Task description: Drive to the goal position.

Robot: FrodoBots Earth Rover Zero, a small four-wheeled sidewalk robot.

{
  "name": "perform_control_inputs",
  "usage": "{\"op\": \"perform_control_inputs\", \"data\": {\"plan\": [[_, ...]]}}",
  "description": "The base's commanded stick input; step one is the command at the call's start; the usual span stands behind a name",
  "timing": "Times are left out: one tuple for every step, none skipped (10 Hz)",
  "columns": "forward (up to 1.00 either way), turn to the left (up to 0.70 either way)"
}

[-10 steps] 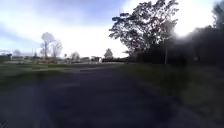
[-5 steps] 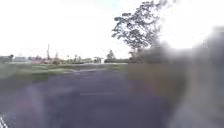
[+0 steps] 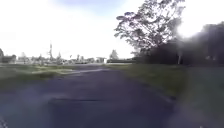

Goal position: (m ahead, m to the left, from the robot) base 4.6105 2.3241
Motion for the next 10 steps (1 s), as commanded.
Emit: {"op": "perform_control_inputs", "data": {"plan": [[0.85,0.0],[0.85,0.0],[0.85,0.0],[0.85,0.0],[0.85,0.0],[0.85,0.0],[0.85,0.0],[0.85,0.0],[0.85,0.0],[0.85,0.0]]}}
